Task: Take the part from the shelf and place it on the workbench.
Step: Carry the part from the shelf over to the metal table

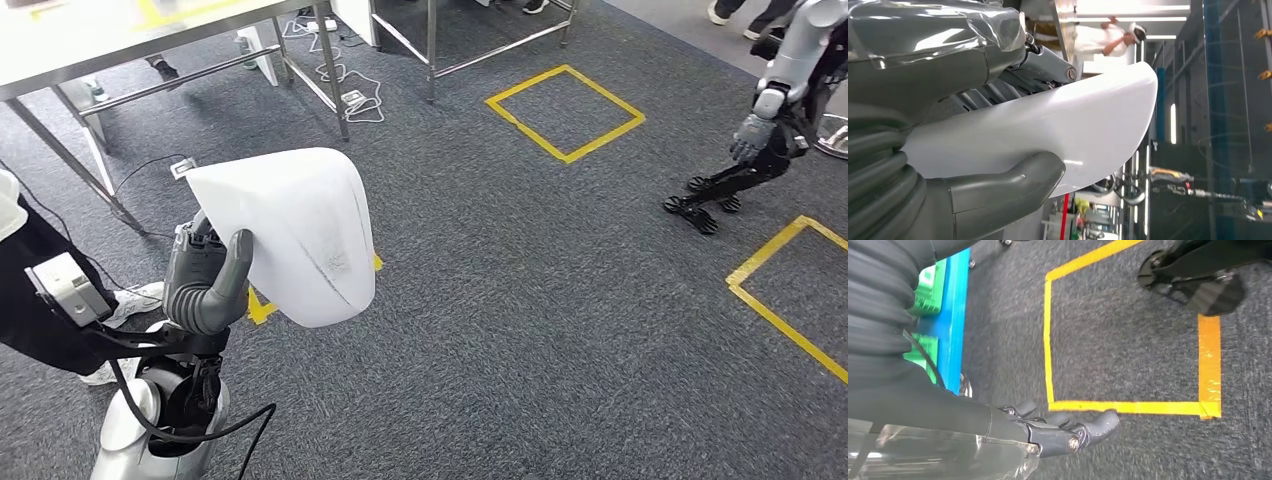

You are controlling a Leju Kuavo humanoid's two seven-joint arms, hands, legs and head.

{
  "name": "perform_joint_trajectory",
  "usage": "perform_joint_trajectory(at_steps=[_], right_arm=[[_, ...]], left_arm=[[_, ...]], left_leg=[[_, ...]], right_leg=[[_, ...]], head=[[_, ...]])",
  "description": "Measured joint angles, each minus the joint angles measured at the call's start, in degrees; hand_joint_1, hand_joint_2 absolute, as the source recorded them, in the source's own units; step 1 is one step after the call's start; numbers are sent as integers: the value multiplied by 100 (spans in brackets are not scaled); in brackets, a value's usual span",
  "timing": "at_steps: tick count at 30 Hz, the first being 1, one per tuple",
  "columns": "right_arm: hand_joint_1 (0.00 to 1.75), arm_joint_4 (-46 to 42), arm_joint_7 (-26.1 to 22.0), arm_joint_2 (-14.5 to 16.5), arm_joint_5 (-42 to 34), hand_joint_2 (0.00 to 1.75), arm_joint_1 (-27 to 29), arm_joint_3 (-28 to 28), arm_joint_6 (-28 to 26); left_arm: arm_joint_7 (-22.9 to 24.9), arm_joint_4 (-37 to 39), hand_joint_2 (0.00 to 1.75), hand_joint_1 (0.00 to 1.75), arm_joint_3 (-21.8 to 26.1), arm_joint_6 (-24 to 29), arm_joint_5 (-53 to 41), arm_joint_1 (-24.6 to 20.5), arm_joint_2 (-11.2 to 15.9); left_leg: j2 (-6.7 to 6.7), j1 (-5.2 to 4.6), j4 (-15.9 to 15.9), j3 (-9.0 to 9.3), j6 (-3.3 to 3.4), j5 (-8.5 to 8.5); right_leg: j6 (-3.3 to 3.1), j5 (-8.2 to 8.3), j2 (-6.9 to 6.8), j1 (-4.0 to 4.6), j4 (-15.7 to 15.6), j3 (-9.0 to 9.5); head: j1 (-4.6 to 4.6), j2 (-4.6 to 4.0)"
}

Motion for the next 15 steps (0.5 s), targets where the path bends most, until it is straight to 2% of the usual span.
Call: perform_joint_trajectory(at_steps=[1, 2, 3, 4, 5, 7, 8, 10, 12, 13, 14, 15], right_arm=[[0, 2, 5, -7, 4, 175, -1, 0, 0], [0, 2, 7, -14, 8, 175, -6, 0, 0], [0, 3, 7, -17, 11, 175, -10, 0, 0], [0, 3, 7, -18, 13, 175, -15, 0, 0], [0, 3, 8, -17, 15, 175, -19, 0, 0], [0, 2, 10, -10, 19, 175, -34, 0, 0], [0, 1, 11, 2, 23, 175, -47, 0, 0], [0, 0, 12, 13, 34, 175, -66, 0, -1], [0, 2, 13, 9, 48, 175, -60, 0, -2], [0, 2, 13, 8, 53, 175, -52, 0, -2], [0, 3, 13, 8, 58, 175, -45, 0, -2], [0, 3, 13, 8, 63, 175, -41, 0, -1]], left_arm=[[1, 3, 175, 175, 1, 0, 0, 3, 0], [1, 4, 175, 175, 2, 0, 0, 5, 0], [2, 4, 175, 175, 2, 0, 0, 5, 0], [3, 3, 175, 175, 3, -1, 0, 7, 0], [4, 3, 175, 175, 4, -1, -1, 9, 1], [6, 2, 175, 175, 6, -2, -5, 17, 4], [6, 2, 175, 175, 7, -2, -11, 22, 7], [6, 1, 175, 175, 9, -1, -21, 22, 13], [6, 1, 175, 175, 10, 6, -24, 18, 19], [6, 2, 175, 175, 9, 15, -25, 18, 22], [6, 3, 175, 175, 9, 28, -25, 21, 27], [6, 4, 175, 175, 8, 39, -26, 22, 33]], left_leg=[[-81, 8, 9, 9, -16, -11], [-157, 18, 32, 16, -43, -32], [-225, 20, 71, 13, -80, -61], [-288, 17, 118, -1, -119, -97], [-332, 12, 159, -21, -153, -128], [-387, 15, 193, -52, -194, -161], [-373, 27, 206, -58, -210, -176], [-172, 43, 416, -145, -267, -311], [105, 68, 1034, -451, -333, -615], [177, 88, 1416, -659, -354, -764], [209, 102, 1697, -825, -364, -838], [223, 109, 1801, -904, -361, -814]], right_leg=[[62, 143, 10, -9, -195, 39], [129, 342, 48, -26, -583, 181], [169, 523, 116, -38, -981, 339], [161, 659, 162, -49, -1299, 478], [118, 729, 195, -48, -1482, 563], [-13, 745, 154, -20, -1525, 597], [-55, 746, 128, -17, -1529, 605], [-129, 739, 75, -29, -1541, 633], [-187, 714, 10, -20, -1545, 664], [-204, 698, -33, -8, -1545, 674], [-213, 683, -79, 3, -1544, 685], [-215, 667, -128, 15, -1544, 698]], head=[[1, 0], [2, 0], [6, 0], [10, 0], [13, 0], [16, 0], [17, 0], [0, 0], [-27, 0], [-35, 0], [-36, 0], [-37, 0]])
